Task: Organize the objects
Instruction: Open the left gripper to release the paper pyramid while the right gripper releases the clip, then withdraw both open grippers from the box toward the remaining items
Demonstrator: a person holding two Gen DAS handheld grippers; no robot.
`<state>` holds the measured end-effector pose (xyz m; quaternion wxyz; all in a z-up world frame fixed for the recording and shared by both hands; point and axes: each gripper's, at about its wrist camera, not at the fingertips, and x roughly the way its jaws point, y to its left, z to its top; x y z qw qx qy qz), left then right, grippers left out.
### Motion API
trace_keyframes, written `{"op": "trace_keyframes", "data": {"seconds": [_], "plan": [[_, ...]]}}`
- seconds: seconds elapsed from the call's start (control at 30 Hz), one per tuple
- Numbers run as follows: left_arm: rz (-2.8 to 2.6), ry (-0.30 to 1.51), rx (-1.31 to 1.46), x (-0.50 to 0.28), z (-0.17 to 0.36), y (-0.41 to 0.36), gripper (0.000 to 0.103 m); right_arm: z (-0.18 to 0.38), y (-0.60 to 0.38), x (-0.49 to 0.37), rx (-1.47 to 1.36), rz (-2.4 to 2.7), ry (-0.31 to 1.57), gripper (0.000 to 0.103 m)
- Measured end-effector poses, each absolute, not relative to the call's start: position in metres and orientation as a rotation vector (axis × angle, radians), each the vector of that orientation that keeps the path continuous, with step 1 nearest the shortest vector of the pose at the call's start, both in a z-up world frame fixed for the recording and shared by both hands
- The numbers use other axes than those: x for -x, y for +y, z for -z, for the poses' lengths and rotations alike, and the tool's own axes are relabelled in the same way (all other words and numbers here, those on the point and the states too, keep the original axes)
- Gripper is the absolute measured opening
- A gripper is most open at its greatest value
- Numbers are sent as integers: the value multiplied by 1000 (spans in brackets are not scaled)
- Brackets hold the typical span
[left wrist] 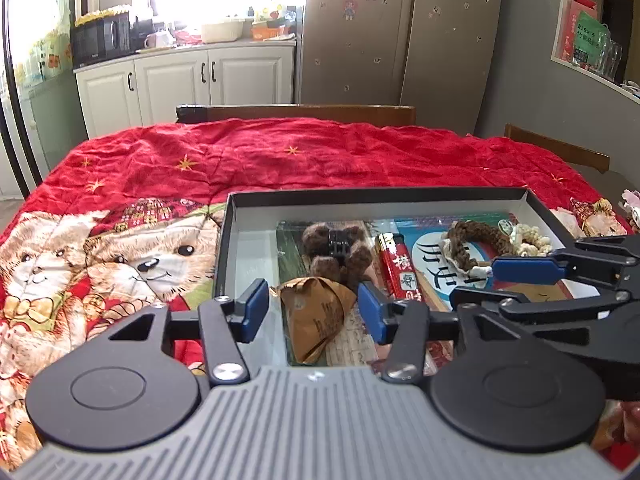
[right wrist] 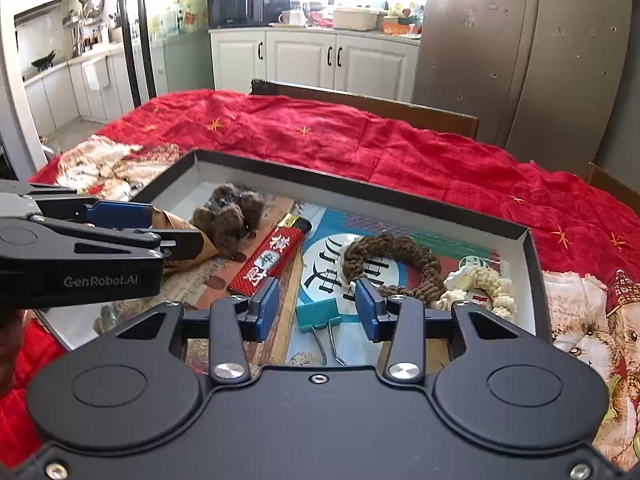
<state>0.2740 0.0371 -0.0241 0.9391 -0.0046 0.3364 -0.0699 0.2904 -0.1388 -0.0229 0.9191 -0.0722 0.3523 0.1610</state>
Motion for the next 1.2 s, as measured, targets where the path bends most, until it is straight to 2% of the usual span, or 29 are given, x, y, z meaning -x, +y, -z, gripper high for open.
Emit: {"op": "trace_keyframes", "data": {"seconds": [0.2, 0.67, 1.2], "plan": [[144, 668, 7, -264, 13, 37, 77, 8, -149, -275, 127, -324, 691, 42], [147, 610, -17, -203, -18, 41, 81, -27, -181, -207, 105, -331, 638, 42], [247, 637, 15, -135, -11, 38, 82, -37, -204, -98, 116, -362, 613, 42]]}}
